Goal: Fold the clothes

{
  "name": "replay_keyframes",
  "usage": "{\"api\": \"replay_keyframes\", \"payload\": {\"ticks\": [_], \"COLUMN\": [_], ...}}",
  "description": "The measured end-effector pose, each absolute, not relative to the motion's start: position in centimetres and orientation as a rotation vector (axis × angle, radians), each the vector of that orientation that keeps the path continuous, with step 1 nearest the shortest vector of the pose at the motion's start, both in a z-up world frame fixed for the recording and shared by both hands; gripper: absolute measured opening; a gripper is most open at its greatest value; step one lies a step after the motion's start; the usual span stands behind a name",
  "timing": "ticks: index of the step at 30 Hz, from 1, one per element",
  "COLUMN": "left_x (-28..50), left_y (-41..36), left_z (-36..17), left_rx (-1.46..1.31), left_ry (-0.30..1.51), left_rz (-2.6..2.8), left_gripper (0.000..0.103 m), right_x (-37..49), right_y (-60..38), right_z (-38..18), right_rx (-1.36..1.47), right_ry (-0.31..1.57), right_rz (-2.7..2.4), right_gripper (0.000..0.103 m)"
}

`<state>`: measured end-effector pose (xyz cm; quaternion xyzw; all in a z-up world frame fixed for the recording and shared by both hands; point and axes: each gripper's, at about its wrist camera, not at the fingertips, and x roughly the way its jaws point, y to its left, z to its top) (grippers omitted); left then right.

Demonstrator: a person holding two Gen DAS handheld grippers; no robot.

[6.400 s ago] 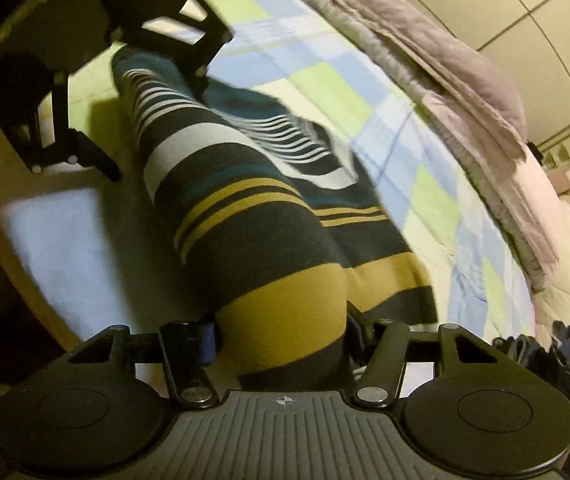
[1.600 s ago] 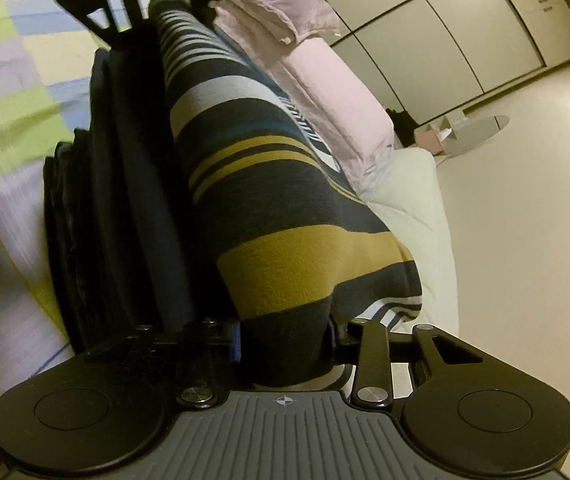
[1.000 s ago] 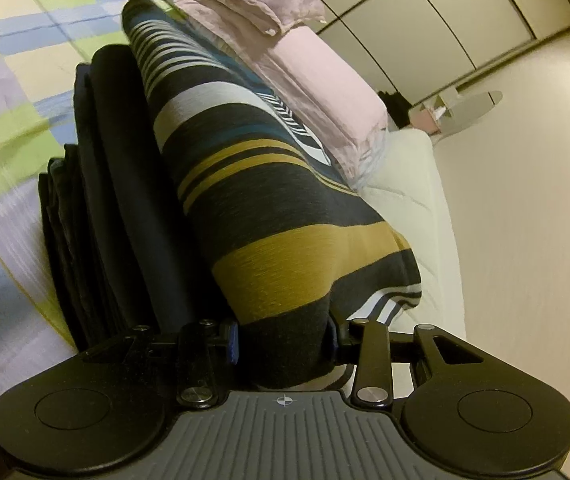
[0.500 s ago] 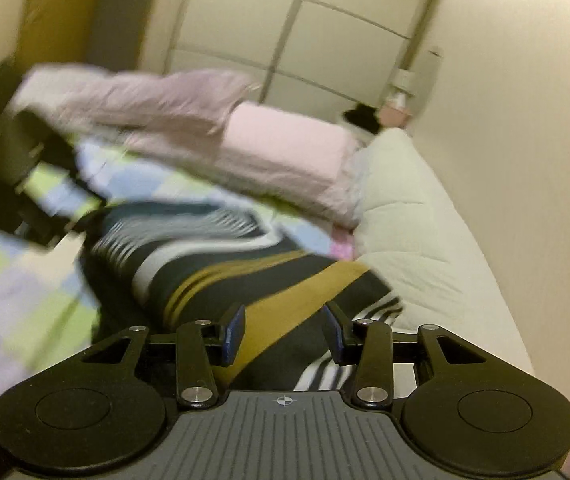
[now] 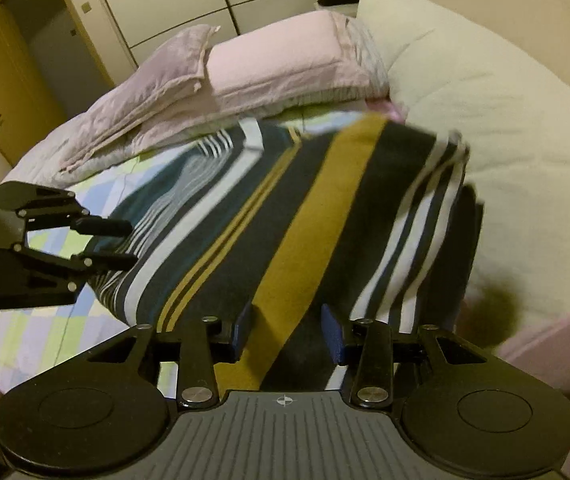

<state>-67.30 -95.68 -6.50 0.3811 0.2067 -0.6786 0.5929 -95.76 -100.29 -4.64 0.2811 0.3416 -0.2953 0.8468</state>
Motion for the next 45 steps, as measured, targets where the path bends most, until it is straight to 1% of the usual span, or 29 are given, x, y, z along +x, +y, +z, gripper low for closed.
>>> {"api": "replay_keyframes", "payload": {"ticks": [2,6,9,10,11,12,13,14,17,18,19,20,22,23,27,32,33,34,35,40,45], "left_x": [-67.1,-66.9,-67.0,-66.9,-66.9,-66.8,-66.7,-66.6,-66.3,-66.2,-66.2,-66.2,-66.3,-66.3,-66.1,-66.1,-66.2,-66.3,-66.5,-67.2,-68.2], "left_y": [-96.1,-97.0,-96.2,-95.7,-95.3,-94.7,-93.8,-92.9,-90.0,-89.1,-88.1,-87.0,-85.0,-83.9,-79.6,-74.1,-73.1,-72.5,-72.0,-69.6,-69.2], "left_z": [-6.0,-5.0,-4.7,-4.5,-4.3,-4.0,-3.7,-3.5,-3.4,-3.5,-3.6,-3.8,-4.1,-4.2,-4.4,-4.1,-4.0,-3.9,-3.7,-2.9,-1.6], "left_rx": [0.883,0.879,0.853,0.838,0.823,0.802,0.776,0.746,0.678,0.662,0.646,0.633,0.622,0.620,0.615,0.580,0.572,0.567,0.566,0.560,0.521], "left_ry": [0.474,0.462,0.457,0.456,0.454,0.456,0.461,0.471,0.534,0.559,0.584,0.607,0.640,0.656,0.701,0.674,0.666,0.662,0.662,0.665,0.633], "left_rz": [-1.568,-1.549,-1.521,-1.510,-1.498,-1.486,-1.473,-1.458,-1.432,-1.427,-1.422,-1.418,-1.412,-1.411,-1.418,-1.417,-1.426,-1.435,-1.443,-1.487,-1.510], "left_gripper": [0.031,0.032,0.035,0.039,0.046,0.049,0.054,0.063,0.073,0.077,0.084,0.089,0.096,0.097,0.100,0.101,0.100,0.100,0.100,0.100,0.100], "right_x": [-96.0,-95.3,-95.0,-95.0,-95.2,-95.4,-95.5,-95.8,-96.7,-97.0,-97.2,-97.4,-97.6,-97.7,-97.1,-95.3,-95.1,-94.8,-94.5,-93.9,-94.1], "right_y": [-100.0,-100.0,-99.2,-98.7,-97.9,-97.1,-96.4,-95.6,-92.4,-91.2,-90.0,-88.8,-86.4,-85.4,-81.0,-75.9,-74.8,-73.7,-72.6,-68.8,-67.9], "right_z": [-4.9,-4.2,-3.6,-3.5,-3.3,-3.1,-2.9,-2.8,-2.8,-2.9,-3.0,-3.3,-4.0,-4.4,-4.9,-4.4,-4.3,-4.2,-4.1,-3.2,-1.7], "right_rx": [0.599,0.522,0.462,0.437,0.416,0.395,0.374,0.359,0.370,0.381,0.391,0.412,0.461,0.491,0.602,0.653,0.657,0.662,0.667,0.706,0.683], "right_ry": [0.710,0.695,0.689,0.684,0.671,0.656,0.641,0.627,0.596,0.585,0.575,0.577,0.588,0.599,0.603,0.631,0.630,0.629,0.627,0.612,0.608], "right_rz": [-0.619,-0.648,-0.677,-0.693,-0.708,-0.723,-0.737,-0.762,-0.851,-0.882,-0.913,-0.941,-0.997,-1.026,-1.119,-1.225,-1.247,-1.269,-1.291,-1.314,-1.304], "right_gripper": [0.041,0.042,0.059,0.061,0.062,0.062,0.063,0.063,0.069,0.075,0.080,0.081,0.082,0.082,0.082,0.083,0.089,0.099,0.101,0.101,0.101]}}
